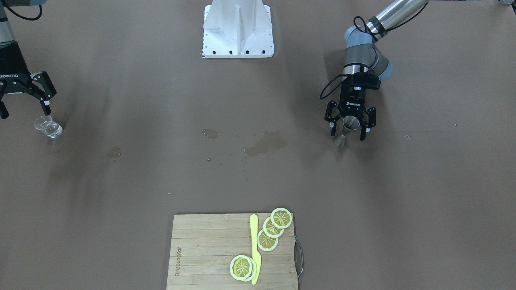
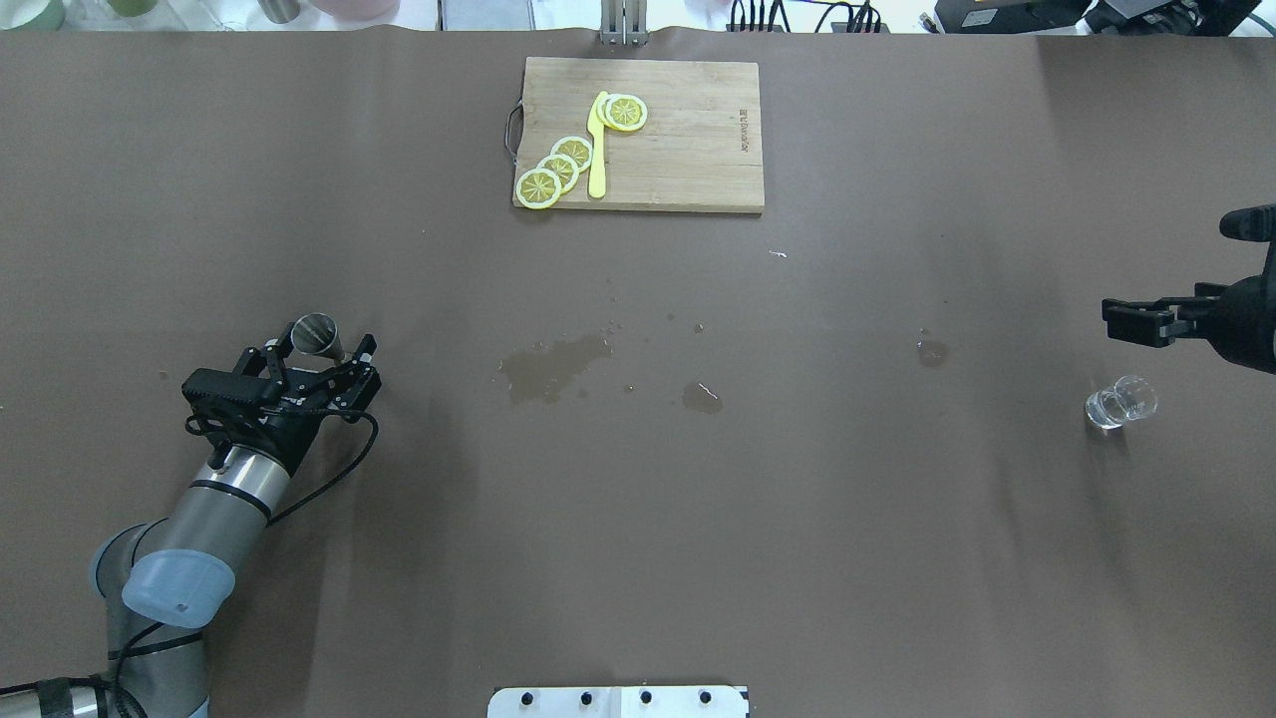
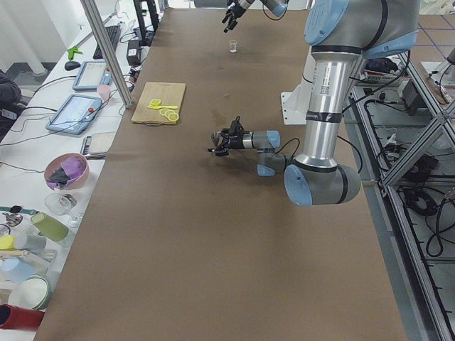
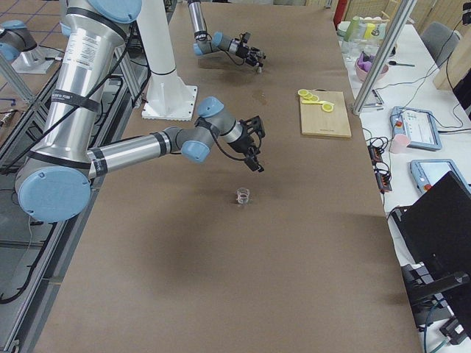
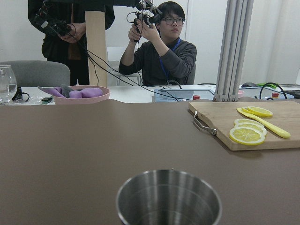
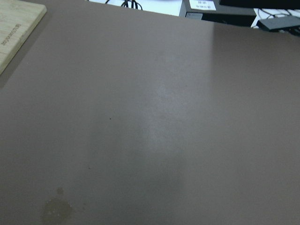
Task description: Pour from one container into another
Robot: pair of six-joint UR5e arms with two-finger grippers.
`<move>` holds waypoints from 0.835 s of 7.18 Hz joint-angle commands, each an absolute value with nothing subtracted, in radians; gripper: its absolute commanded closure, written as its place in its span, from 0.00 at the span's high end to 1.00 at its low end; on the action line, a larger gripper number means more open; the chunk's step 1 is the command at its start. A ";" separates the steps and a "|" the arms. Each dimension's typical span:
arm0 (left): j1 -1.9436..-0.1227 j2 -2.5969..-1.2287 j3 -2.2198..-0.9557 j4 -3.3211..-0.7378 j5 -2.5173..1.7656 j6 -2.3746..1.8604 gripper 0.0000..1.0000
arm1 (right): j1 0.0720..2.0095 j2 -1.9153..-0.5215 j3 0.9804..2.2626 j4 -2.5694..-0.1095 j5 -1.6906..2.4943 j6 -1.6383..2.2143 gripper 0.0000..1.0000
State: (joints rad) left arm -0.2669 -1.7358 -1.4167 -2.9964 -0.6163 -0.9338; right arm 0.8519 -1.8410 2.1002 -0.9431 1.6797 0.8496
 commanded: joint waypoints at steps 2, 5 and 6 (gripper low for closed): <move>-0.256 -1.622 -1.512 -3.034 -0.597 -0.934 0.97 | 1.032 -1.746 2.080 -1.176 2.044 0.834 1.00; -0.073 -1.621 -1.538 -3.045 -0.398 -0.927 0.97 | 1.188 -1.746 1.978 -1.174 2.228 0.674 1.00; -0.040 -1.624 -1.555 -3.045 -0.370 -0.911 0.97 | 1.228 -1.746 1.958 -1.175 2.281 0.642 1.00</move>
State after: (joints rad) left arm -0.0943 -1.6208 -1.5360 -3.0444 -0.4242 -0.9249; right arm 1.1693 -1.7463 1.9937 -1.1738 2.2077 0.7071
